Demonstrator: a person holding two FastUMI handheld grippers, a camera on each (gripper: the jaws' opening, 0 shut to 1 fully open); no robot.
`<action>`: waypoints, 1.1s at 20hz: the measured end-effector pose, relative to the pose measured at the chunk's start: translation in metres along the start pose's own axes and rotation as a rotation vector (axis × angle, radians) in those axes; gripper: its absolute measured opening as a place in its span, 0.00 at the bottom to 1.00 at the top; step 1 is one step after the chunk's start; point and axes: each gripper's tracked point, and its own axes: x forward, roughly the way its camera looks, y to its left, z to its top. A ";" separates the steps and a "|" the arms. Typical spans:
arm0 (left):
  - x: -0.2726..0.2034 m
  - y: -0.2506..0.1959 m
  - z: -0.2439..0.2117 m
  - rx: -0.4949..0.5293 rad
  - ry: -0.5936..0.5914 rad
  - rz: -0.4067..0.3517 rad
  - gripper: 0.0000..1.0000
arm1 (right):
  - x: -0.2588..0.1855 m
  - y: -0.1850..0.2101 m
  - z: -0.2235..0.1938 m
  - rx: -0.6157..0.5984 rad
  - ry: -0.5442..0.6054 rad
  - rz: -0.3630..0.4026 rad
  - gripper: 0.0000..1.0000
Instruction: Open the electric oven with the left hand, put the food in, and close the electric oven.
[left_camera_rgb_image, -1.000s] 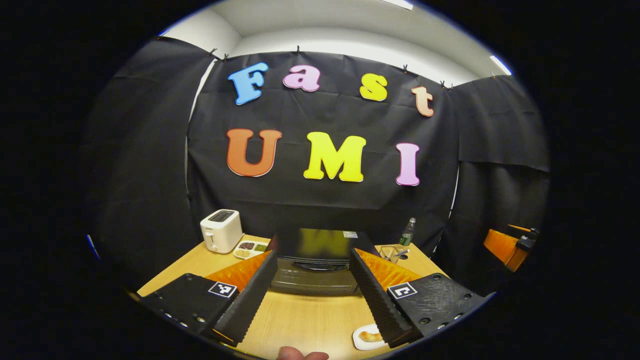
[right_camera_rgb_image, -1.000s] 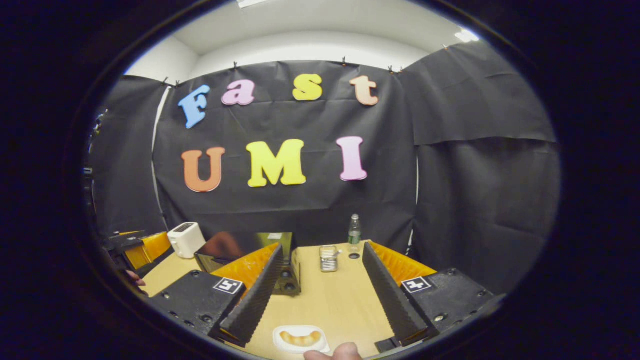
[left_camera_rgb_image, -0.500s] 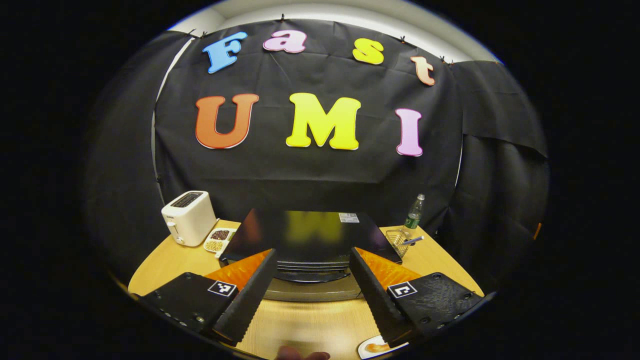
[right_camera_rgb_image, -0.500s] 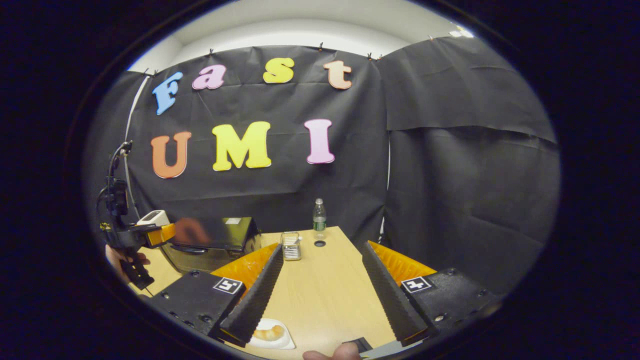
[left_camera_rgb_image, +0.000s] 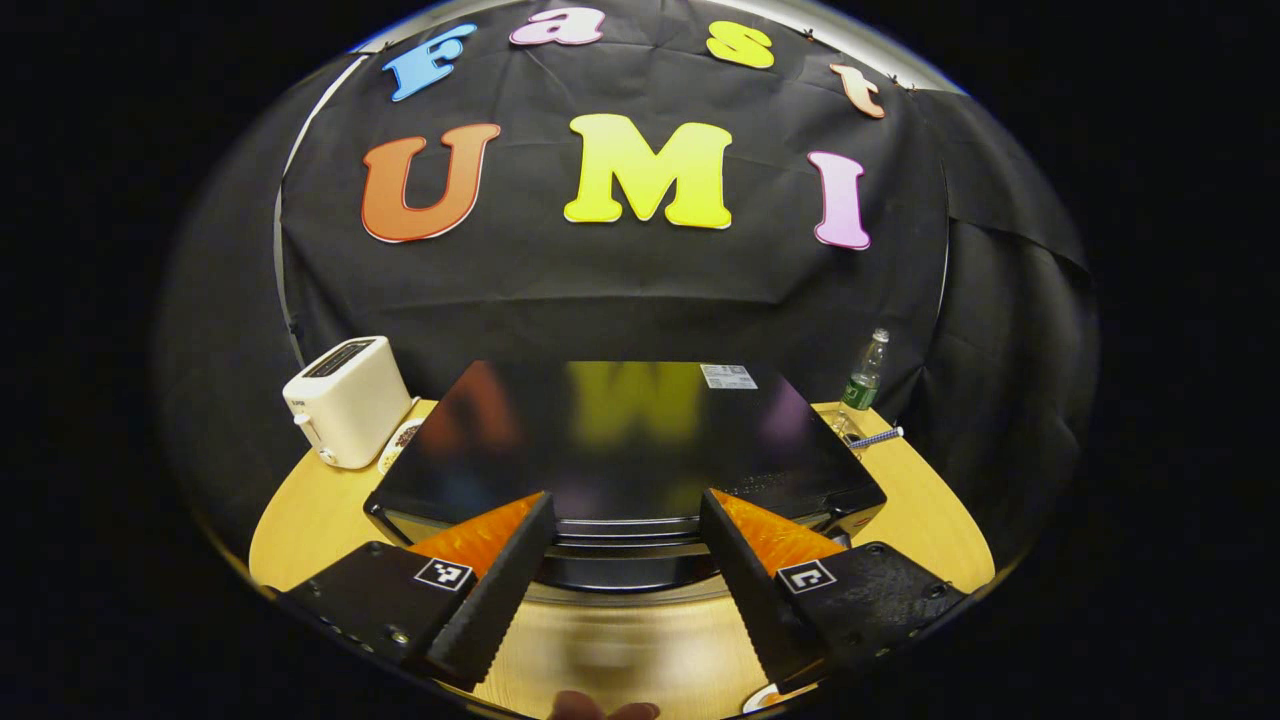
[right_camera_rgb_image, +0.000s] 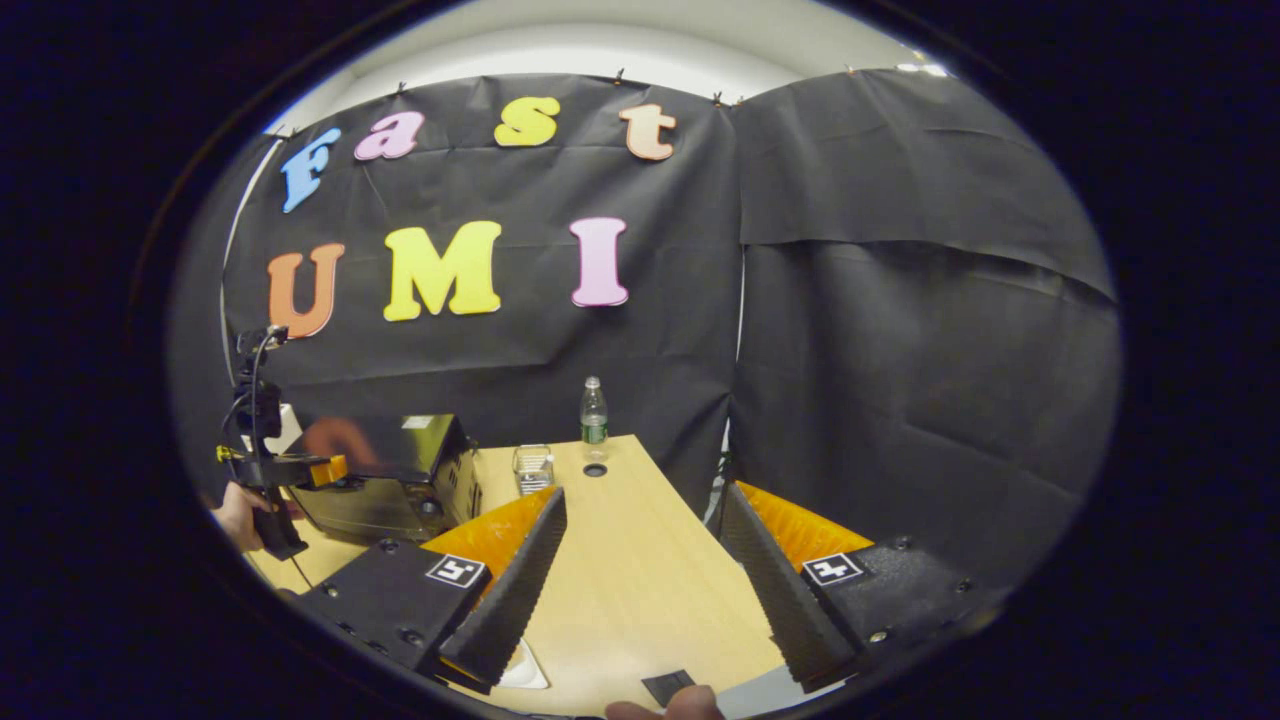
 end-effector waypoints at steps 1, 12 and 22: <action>0.000 0.001 -0.002 0.005 0.007 0.005 0.95 | 0.000 0.000 0.000 0.001 0.001 -0.002 1.00; -0.027 -0.004 -0.022 0.062 0.055 0.013 0.98 | -0.013 0.020 -0.001 0.009 -0.002 0.027 0.98; -0.078 -0.006 -0.076 0.007 0.146 -0.017 0.97 | -0.047 0.032 -0.009 -0.004 -0.001 0.057 0.98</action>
